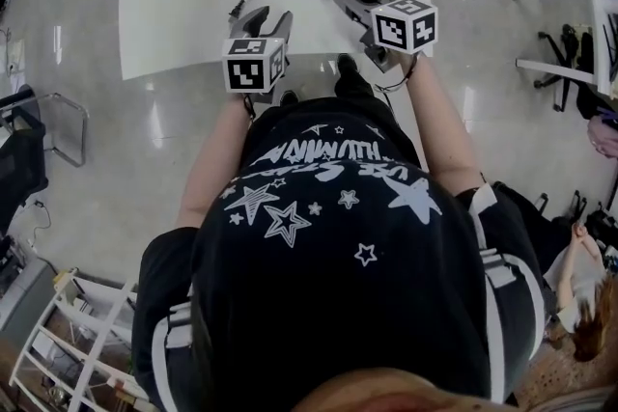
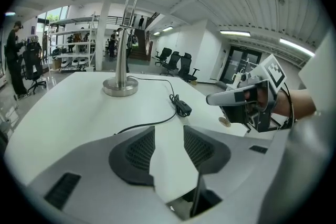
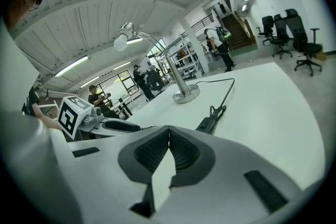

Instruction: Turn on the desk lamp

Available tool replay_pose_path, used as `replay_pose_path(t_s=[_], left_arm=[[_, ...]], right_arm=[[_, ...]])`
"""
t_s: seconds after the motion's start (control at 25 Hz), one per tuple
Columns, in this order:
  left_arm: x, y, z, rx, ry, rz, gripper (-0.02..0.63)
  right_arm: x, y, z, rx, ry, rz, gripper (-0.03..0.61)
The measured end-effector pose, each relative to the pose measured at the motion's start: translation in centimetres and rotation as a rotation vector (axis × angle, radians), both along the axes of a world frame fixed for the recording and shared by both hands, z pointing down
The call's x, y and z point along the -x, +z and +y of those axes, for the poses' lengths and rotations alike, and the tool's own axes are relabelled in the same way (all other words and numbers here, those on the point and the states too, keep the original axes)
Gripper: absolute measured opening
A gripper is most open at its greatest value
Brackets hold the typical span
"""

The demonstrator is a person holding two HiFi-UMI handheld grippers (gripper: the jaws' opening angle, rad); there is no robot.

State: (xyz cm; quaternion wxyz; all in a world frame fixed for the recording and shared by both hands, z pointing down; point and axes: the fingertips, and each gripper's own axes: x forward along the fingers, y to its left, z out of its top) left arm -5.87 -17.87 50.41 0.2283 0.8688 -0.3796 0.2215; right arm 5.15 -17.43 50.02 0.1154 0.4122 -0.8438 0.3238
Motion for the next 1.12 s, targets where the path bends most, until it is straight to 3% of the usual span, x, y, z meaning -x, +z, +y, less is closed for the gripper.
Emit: replay_pose_path(t_s=[0.24,0.36,0.76,1.12], left_arm=[[3.4,-1.2,1.6,-0.067,0.084,0.002,0.179],[4.1,-1.7,2.2,-0.077,0.14,0.03,0.179],[2.5,-3.2,4.6,-0.064,0.154,0.103,0.178],[1.8,-5.5,7.5,-0.107,0.119,0.126,0.153]], right_arm=[[2.6,0.4,3.7,-0.004,0.1,0.025,0.006],[3.5,0.6,5.6,-0.005,0.113,0.089,0.006],[1.0,-0.6,10.3,-0.001,0.21,0.058,0.006],[1.3,-1.5,12.4,-0.06,0.192,0.019,0.006]])
